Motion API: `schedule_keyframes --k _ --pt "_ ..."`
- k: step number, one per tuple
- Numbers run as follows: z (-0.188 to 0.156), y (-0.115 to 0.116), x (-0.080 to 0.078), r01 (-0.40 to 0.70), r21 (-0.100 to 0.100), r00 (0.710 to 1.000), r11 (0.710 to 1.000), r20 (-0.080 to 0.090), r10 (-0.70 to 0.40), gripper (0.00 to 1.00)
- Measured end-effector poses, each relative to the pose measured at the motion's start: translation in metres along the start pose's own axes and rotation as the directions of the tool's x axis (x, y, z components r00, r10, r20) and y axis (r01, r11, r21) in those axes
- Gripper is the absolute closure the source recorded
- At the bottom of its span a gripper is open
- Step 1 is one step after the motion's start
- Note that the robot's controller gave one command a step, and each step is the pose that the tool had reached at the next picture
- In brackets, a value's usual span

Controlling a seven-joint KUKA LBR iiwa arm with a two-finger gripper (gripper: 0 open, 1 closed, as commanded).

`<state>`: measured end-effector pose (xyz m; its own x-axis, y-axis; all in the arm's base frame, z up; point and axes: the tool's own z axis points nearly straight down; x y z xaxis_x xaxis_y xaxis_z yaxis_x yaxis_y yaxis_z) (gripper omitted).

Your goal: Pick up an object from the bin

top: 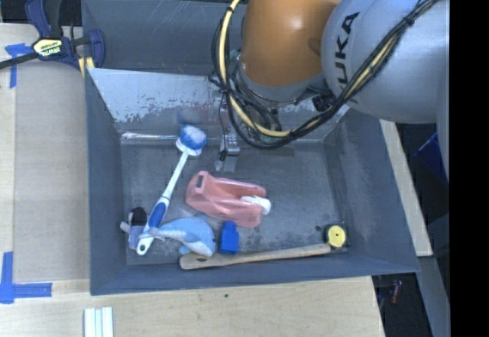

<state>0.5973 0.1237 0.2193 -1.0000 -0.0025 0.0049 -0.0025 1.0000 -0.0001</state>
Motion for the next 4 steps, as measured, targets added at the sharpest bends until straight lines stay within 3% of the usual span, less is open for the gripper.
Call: schedule_keyframes --k 1,2,3,4 --pt "-0.005 -0.001 -0.002 -0.003 -0.001 1.000 1.000 0.008 0.003 0.00" --pt "0.123 0.072 0.033 0.188 0.000 0.982 0.982 0.012 -0.188 0.00" --pt "0.057 0.102 0.016 0.524 0.010 0.851 0.852 0.028 -0.524 0.00" --pt "0.120 0.115 0.052 0.457 0.001 0.889 0.889 0.008 -0.457 0.00"
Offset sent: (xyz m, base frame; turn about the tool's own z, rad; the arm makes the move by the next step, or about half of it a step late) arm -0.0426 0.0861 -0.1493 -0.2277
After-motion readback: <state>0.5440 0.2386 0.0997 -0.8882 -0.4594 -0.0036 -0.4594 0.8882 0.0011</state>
